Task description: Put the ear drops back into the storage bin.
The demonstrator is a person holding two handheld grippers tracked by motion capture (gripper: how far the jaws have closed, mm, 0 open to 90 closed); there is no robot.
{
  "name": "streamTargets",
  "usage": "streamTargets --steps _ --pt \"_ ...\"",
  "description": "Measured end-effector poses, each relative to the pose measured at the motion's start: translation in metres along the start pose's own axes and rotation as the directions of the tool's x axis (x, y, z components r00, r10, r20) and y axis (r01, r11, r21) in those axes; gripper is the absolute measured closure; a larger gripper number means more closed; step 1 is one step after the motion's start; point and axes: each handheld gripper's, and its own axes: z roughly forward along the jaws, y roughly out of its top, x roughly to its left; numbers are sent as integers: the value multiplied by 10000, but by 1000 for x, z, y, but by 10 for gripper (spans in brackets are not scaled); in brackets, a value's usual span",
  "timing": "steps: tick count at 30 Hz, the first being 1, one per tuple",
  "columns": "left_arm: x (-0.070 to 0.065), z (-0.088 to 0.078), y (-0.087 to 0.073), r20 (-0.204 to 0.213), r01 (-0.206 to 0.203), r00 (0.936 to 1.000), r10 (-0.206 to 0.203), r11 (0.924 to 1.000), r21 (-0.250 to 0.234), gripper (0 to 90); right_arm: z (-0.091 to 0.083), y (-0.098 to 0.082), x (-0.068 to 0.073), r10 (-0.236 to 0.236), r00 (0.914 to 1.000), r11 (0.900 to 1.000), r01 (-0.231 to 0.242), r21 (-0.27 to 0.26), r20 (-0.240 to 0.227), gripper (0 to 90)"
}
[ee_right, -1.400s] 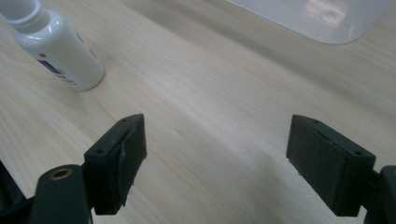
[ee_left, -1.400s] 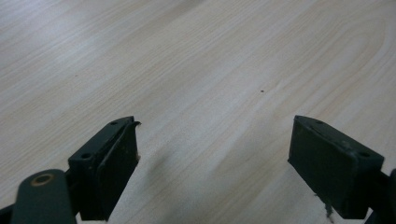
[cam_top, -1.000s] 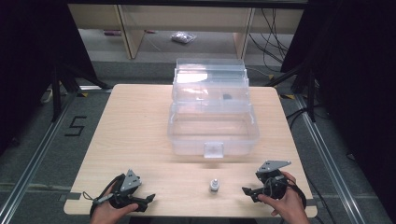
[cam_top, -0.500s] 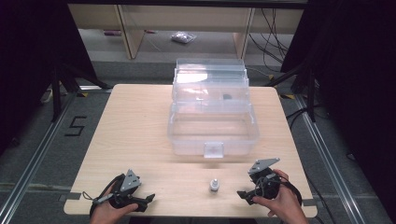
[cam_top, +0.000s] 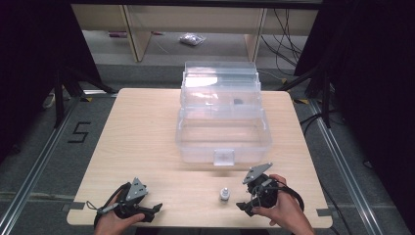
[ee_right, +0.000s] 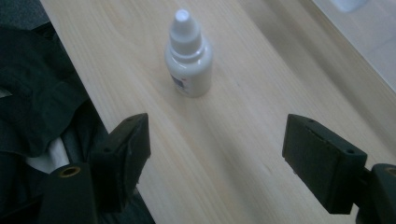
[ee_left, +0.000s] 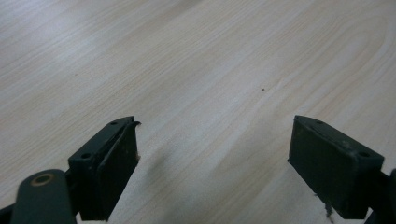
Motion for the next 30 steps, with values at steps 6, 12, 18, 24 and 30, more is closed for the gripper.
streamTargets --steps 6,12,18,24,30 --pt "-1 1 0 -99 171 9998 -173 9996 -234 151 6 11 4 -367 9993 9989 366 277 40 260" --pt "-1 1 0 -90 203 9997 -205 9995 -250 151 10 20 7 -872 9962 9954 874 385 -64 284" --pt "1 -1 0 -35 -154 9999 154 9999 44 151 16 28 12 -1174 9931 9907 1171 689 -5 312" --pt "-1 1 0 -44 214 9998 -215 9995 -253 151 19 34 15 -1351 9908 9872 1353 845 -75 336" --pt "1 -1 0 -29 -176 9998 176 9998 67 151 22 38 18 -1564 9876 9828 1569 972 -127 354"
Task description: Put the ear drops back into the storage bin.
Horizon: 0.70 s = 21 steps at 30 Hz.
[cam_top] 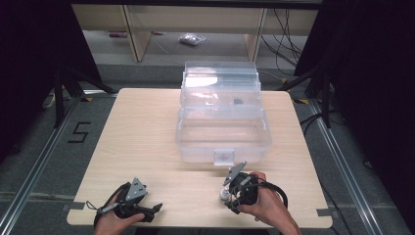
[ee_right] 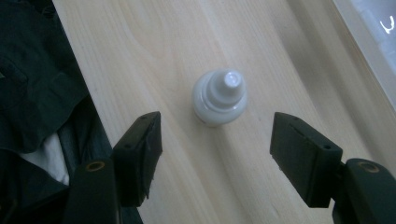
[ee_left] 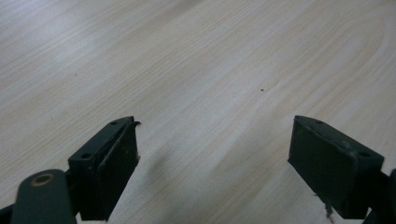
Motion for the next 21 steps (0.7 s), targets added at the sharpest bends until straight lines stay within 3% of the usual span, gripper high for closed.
streamTargets --steps 2,3,5,7,8,9,15,17,21 --pt "0 1 0 4 52 10000 -52 10000 -48 151 1 1 1 21 10000 10000 -21 61 -46 357" --pt "-3 3 -1 69 502 9987 -500 9982 -331 151 2 2 0 -46 10000 9999 46 91 -41 360" --pt "0 1 0 36 78 10000 -78 10000 7 151 3 4 2 -6 10000 9999 7 165 -72 363" --pt "-2 2 0 -11 367 9993 -368 9988 -312 151 5 6 1 -216 9997 9996 218 182 -114 363" --pt "0 0 0 31 7 10000 -7 10000 -3 151 5 7 2 -66 9999 9997 68 244 -98 364" --pt "0 0 0 26 31 10000 -31 10000 -21 151 6 7 1 -261 9995 9994 265 235 -153 368" --pt "0 0 0 15 -34 10000 34 10000 15 151 9 11 1 -279 9995 9990 284 341 -154 379" --pt "-3 2 0 -23 466 9989 -467 9983 -338 151 10 12 1 -348 9993 9986 353 391 -143 385" --pt "-3 2 0 -6 486 9988 -486 9983 -329 151 13 14 1 -270 9996 9986 274 444 -111 401"
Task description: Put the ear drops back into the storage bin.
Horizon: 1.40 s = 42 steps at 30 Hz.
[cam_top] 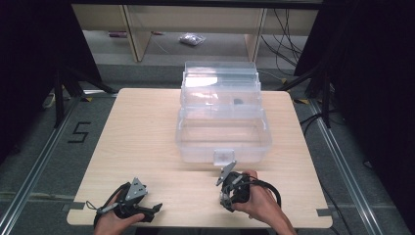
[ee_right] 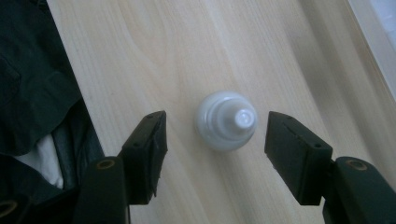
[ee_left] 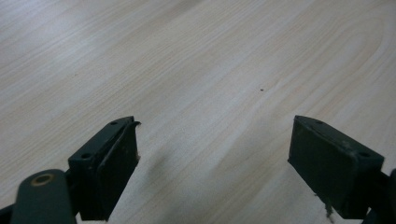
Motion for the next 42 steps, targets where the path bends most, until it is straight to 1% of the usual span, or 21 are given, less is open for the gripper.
streamTargets --steps 1,2,6,7,8,9,12,13,16,18,19,24,27,31,32,33,35,36,39,40,42 --pt "0 -1 0 79 -46 10000 46 10000 36 151 1 1 -1 -153 9999 9999 153 -2 16 406" --pt "3 -3 1 83 -416 9991 413 9985 343 151 1 2 -1 -113 9999 9999 114 55 -54 409" --pt "3 -3 1 13 -451 9990 451 9986 288 151 3 3 -2 -60 10000 9999 60 85 40 427" --pt "1 -1 0 -28 -94 10000 94 10000 -10 151 4 4 -3 -74 10000 9999 74 121 1 434" --pt "0 -1 0 34 -74 10000 74 10000 -18 151 4 4 -4 -129 9998 9998 131 150 -146 436" --pt "3 -3 1 68 -458 9989 456 9984 346 151 4 4 -3 62 10000 9999 -62 144 -10 440" --pt "2 -3 1 40 -372 9993 371 9989 288 151 6 5 -5 -122 9999 9998 122 128 -34 455" --pt "0 -1 0 -21 -96 10000 96 10000 -12 151 6 5 -5 -44 10000 9999 44 149 13 458" --pt "0 -1 0 -6 -76 10000 76 10000 -44 151 7 7 -5 -235 9997 9994 237 235 -87 472" --pt "3 -3 1 55 -416 9991 414 9988 241 151 8 7 -5 -292 9996 9994 292 167 -19 481" --pt "2 -3 1 45 -383 9993 382 9990 209 151 8 7 -4 -78 10000 9996 78 284 3 488" --pt "2 -3 1 66 -416 9991 414 9988 244 151 10 9 -3 -216 9998 9993 215 317 42 542" --pt "0 -1 0 5 -118 9999 118 9999 -20 152 10 10 -3 -263 9996 9989 260 394 70 589" --pt "3 -3 1 58 -503 9987 502 9982 326 152 9 11 -1 -371 9993 9970 365 676 72 600" --pt "2 -2 1 32 -334 9994 333 9993 168 152 9 11 0 -327 9994 9968 317 738 131 601" --pt "1 -1 0 9 -168 9999 168 9999 33 152 9 11 0 -617 9981 9959 612 664 54 601" --pt "0 -1 0 39 -40 10000 40 10000 -21 153 7 11 1 -385 9992 9968 376 704 115 602" --pt "0 0 0 21 -6 10000 6 10000 -2 153 8 11 -1 -666 9977 9964 659 533 106 602" --pt "0 0 0 63 17 10000 -17 10000 -10 154 2 11 -1 -316 9993 9974 303 660 176 602" --pt "2 -2 0 84 -381 9992 379 9990 231 154 1 11 -3 -539 9985 9972 533 517 96 602" --pt "3 -2 0 92 -431 9990 428 9986 315 154 -3 11 -4 -450 9989 9978 444 490 107 602"
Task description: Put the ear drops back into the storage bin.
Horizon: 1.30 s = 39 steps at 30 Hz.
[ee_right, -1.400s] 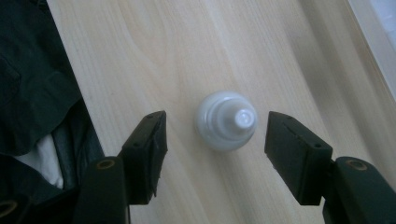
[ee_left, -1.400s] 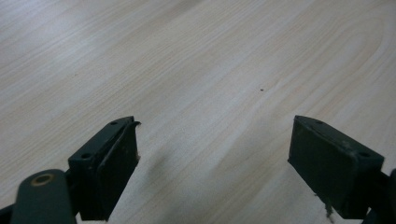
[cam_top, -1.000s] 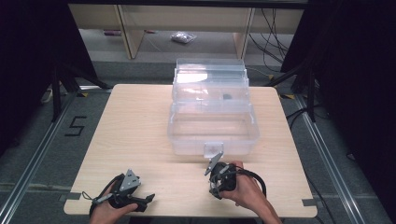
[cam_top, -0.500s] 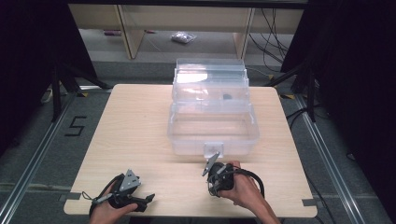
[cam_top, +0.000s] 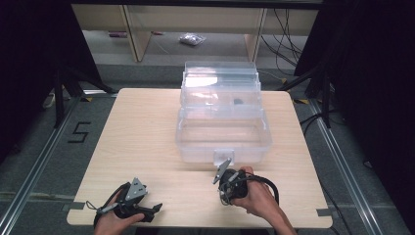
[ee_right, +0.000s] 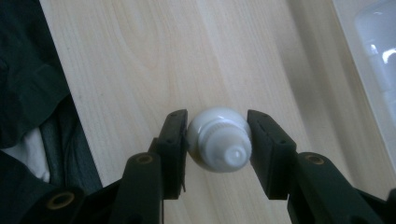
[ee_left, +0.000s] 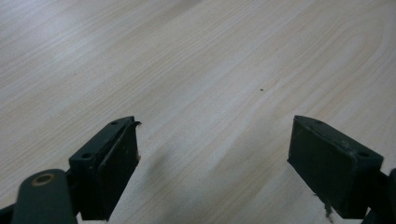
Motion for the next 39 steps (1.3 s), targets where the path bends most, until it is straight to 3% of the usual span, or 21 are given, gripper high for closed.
streamTargets --steps 1,9,11,13,18,20,22,25,27,30,39 --pt "0 0 0 17 14 10000 -14 10000 -16 154 -2 0 -3 -307 9995 9993 306 -219 -59 602" --pt "0 0 0 -24 -5 10000 5 10000 -29 154 -14 -1 -17 34 9999 9993 -30 -373 108 602" --pt "-3 2 0 -28 444 9990 -445 9984 -338 154 -16 -1 -21 23 10000 9998 -24 -196 -70 602" --pt "0 -1 0 8 -54 10000 54 10000 17 154 -18 -1 -23 227 9997 9993 -225 -292 44 602" --pt "0 -1 0 -1 -25 10000 25 10000 -10 154 -24 -2 -32 463 9988 9984 -468 -308 -136 602" --pt "0 -1 0 3 -6 10000 6 10000 -13 154 -26 -3 -36 331 9994 9991 -333 -260 -94 602" --pt "0 -1 0 -1 -10 10000 10 10000 -22 154 -29 -3 -38 674 9975 9976 -677 -110 -213 602" --pt "0 0 0 -5 23 10000 -23 10000 -25 154 -34 -4 -45 450 9988 9988 -454 -198 -216 602" --pt "0 0 0 -3 7 10000 -7 10000 -7 154 -39 -4 -47 663 9975 9977 -666 -129 -237 602" --pt "0 0 0 -8 7 10000 -7 10000 6 154 -49 -5 -52 552 9981 9979 -560 -323 -261 602" --pt "0 -1 0 -4 45 10000 -45 10000 -32 154 -77 -2 -65 817 9965 9960 -823 -352 -183 602"
